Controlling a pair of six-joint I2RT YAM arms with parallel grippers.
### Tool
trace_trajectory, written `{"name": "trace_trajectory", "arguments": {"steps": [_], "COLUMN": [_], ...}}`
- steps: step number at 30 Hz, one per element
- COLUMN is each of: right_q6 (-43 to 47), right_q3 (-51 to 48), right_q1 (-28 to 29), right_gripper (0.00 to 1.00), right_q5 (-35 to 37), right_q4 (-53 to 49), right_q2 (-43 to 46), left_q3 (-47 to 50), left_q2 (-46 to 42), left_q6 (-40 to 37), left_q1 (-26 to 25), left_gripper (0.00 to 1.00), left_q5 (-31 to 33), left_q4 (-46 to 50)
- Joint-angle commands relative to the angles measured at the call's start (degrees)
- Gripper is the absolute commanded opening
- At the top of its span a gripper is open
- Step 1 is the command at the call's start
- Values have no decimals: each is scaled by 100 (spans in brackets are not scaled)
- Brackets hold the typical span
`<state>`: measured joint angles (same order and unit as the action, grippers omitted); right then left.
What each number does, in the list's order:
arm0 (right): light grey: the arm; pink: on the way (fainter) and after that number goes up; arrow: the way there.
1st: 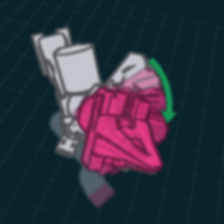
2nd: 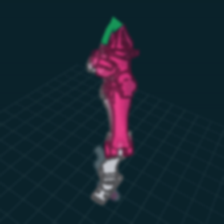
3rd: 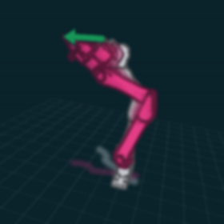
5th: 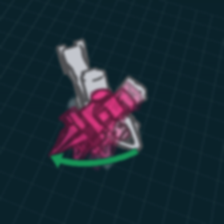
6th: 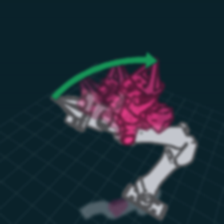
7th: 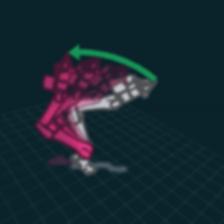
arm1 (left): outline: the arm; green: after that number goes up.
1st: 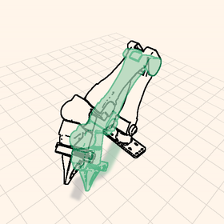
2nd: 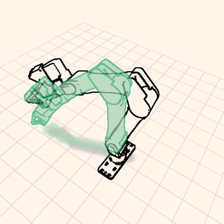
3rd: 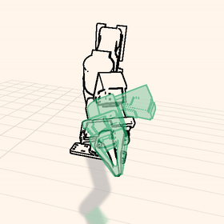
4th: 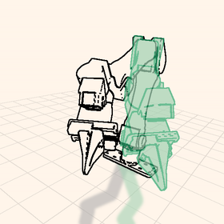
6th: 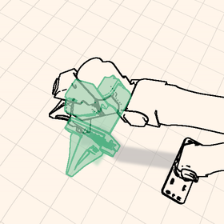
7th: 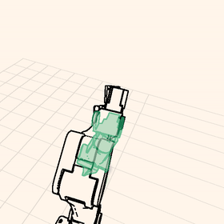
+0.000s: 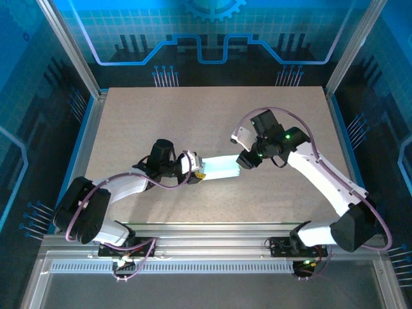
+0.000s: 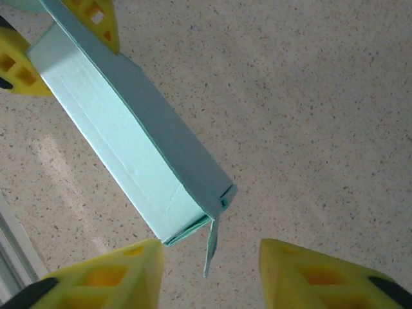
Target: Fold the paper box
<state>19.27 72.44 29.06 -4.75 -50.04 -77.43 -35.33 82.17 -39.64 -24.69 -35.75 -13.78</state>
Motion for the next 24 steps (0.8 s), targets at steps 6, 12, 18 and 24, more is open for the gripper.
{"name": "trace_trajectory", "arguments": {"steps": [6, 12, 18, 24], "right_q6": [47, 34, 22, -310], "right_q3": [171, 239, 291, 392], "right_q1": [-154, -155, -154, -53], "right_gripper": [49, 41, 16, 0], "right_q5": [-152, -320, -390, -527], "right_q4": [-190, -198, -317, -404], "right_q2": [-97, -365, -579, -589], "left_q3": [-207, -216, -226, -243], "left_q2": [-87, -100, -88, -75], "left_q6": [-263, -281, -255, -143], "left_q1": [52, 53, 52, 52], "left_gripper": [31, 31, 31, 31], "left_q5": [-363, -372, -349, -214], "left_q4": [283, 312, 315, 254]}}
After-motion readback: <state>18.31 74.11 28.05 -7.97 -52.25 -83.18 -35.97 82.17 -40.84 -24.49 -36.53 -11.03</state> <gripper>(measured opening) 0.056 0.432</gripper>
